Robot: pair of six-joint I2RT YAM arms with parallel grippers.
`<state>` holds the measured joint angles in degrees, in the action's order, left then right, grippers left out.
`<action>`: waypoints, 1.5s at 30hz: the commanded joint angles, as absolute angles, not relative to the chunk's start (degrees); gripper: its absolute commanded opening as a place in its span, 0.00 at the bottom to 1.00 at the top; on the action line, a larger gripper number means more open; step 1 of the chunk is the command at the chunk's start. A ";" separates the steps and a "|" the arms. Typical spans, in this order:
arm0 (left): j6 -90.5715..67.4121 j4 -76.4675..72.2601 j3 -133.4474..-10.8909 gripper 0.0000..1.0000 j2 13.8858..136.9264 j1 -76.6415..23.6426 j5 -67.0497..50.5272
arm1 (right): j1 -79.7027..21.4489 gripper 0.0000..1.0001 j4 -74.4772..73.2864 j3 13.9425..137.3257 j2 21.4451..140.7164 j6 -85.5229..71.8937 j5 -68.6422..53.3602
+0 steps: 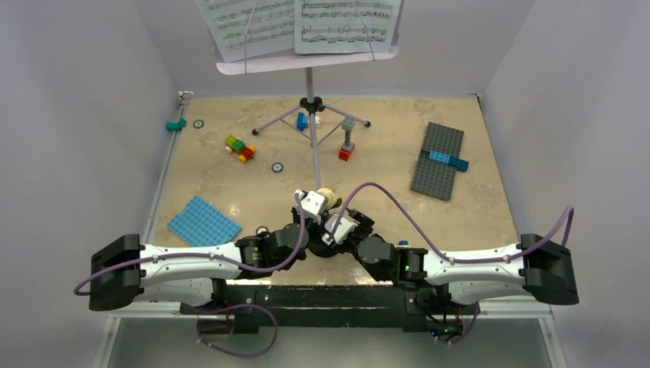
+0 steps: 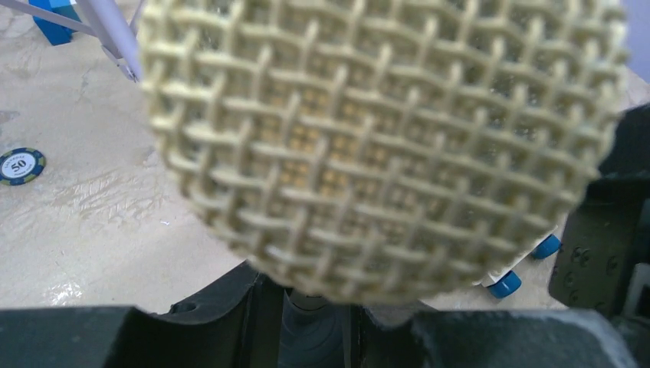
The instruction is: Pack up the instrument practice props
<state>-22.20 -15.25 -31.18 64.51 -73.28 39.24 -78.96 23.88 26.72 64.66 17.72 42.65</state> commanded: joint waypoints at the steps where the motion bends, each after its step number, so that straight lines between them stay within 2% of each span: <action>1: -24.73 -8.60 -30.38 0.00 64.93 -74.09 34.93 | -78.89 0.69 18.82 30.32 57.22 7.97 43.90; 5: -24.93 -9.63 -29.79 0.00 64.73 -74.09 35.06 | -78.86 0.70 12.96 29.95 51.01 2.70 41.18; 11: -26.62 -10.41 -29.22 0.00 64.51 -74.09 35.51 | -77.32 0.77 5.00 29.76 43.05 -6.85 36.19; 14: -27.62 -10.29 -29.07 0.14 63.29 -74.09 34.80 | -75.23 0.78 0.46 30.41 41.78 -11.36 33.58; 15: -27.82 -10.81 -28.84 0.23 62.54 -74.09 34.56 | -74.75 0.78 0.21 30.40 41.48 -12.07 33.01; 19: -28.07 -12.15 -27.88 0.47 58.94 -74.09 34.19 | -73.09 0.78 -2.04 30.06 40.32 -14.20 31.64; 23: -27.70 -12.99 -27.89 0.61 55.53 -74.09 33.37 | -72.00 0.78 -2.61 29.69 39.37 -14.99 30.99; 26: -26.88 -13.18 -28.41 0.66 54.30 -74.09 32.86 | -71.31 0.78 -2.96 29.53 38.83 -15.33 30.23; 31: -26.72 -13.44 -27.32 0.69 51.31 -74.09 32.29 | -68.96 0.78 -4.05 29.87 36.88 -16.42 26.99; 37: -25.52 -24.23 -17.13 0.70 44.56 -73.71 29.50 | -60.56 0.77 -2.62 30.03 33.51 -18.02 12.34; 45: -23.46 -31.14 -12.96 0.72 43.38 -70.93 23.47 | -60.47 0.74 4.83 30.72 38.19 -11.00 9.72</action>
<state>-25.58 -22.20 -13.82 44.25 -72.07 27.20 -60.58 -1.67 28.67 36.64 -15.05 13.39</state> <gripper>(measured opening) 0.714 0.751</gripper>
